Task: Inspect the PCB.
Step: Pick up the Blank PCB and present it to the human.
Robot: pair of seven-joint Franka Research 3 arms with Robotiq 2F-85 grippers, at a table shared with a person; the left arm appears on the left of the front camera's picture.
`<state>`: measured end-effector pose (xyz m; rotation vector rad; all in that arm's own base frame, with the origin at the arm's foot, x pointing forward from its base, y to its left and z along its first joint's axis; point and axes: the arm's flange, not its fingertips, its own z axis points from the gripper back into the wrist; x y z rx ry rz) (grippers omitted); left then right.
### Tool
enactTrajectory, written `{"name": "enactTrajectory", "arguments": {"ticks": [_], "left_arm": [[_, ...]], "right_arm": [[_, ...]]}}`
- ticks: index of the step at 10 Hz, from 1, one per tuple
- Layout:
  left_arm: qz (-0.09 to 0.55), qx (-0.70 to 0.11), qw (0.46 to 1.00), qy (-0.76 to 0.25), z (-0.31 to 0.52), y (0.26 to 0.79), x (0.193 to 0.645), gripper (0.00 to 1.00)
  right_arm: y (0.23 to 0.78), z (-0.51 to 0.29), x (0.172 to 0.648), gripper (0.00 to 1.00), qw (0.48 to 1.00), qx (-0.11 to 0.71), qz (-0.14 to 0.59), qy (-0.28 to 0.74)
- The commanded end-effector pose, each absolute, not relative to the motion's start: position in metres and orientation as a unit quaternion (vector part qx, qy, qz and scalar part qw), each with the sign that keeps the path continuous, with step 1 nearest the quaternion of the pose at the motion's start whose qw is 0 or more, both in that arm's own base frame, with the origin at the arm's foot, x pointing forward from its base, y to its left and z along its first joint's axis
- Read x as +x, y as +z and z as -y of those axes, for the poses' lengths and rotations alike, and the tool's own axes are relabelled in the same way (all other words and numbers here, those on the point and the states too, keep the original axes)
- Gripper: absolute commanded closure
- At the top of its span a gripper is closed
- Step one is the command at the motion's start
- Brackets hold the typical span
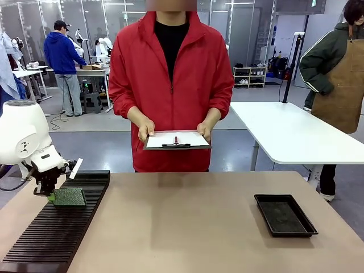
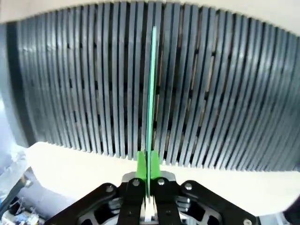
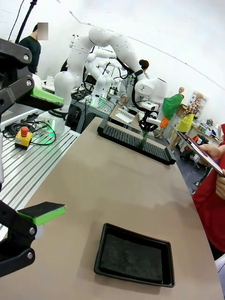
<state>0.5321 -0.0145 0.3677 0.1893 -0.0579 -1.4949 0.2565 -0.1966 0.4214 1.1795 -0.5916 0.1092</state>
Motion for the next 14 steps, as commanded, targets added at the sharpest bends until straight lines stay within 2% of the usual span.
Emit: {"name": "enactTrajectory", "arguments": {"ticks": [1,3,5,7,9,10,11,12,14], "left_arm": [[0.019,0.04,0.744,-0.666,0.011,0.38,0.53,1.0],[0.062,0.0,0.741,-0.669,-0.003,0.404,0.522,1.0],[0.099,-0.08,0.774,-0.621,-0.027,0.453,0.503,1.0],[0.158,-0.235,0.813,-0.508,-0.061,0.47,0.494,1.0],[0.205,-0.372,0.802,-0.42,-0.089,0.447,0.498,1.0],[0.212,-0.399,0.802,-0.391,-0.089,0.435,0.499,1.0],[0.199,-0.389,0.806,-0.399,-0.089,0.428,0.502,1.0],[0.184,-0.355,0.802,-0.444,-0.092,0.445,0.48,1.0],[0.184,-0.355,0.802,-0.444,-0.092,0.445,0.48,1.0]], "right_arm": [[0.423,0.198,0.257,0.0,0.784,0.55,0.282,0.058],[0.423,0.198,0.257,0.0,0.784,0.55,0.282,0.058],[0.423,0.198,0.257,0.0,0.784,0.55,0.282,0.058],[0.423,0.198,0.257,0.0,0.784,0.55,0.282,0.058],[0.423,0.198,0.257,0.0,0.784,0.55,0.282,0.058],[0.423,0.198,0.257,0.0,0.784,0.55,0.282,0.058],[0.423,0.198,0.257,0.0,0.784,0.55,0.282,0.058],[0.423,0.198,0.257,0.0,0.784,0.55,0.282,0.058],[0.423,0.198,0.257,0.0,0.784,0.55,0.282,0.058]]}}
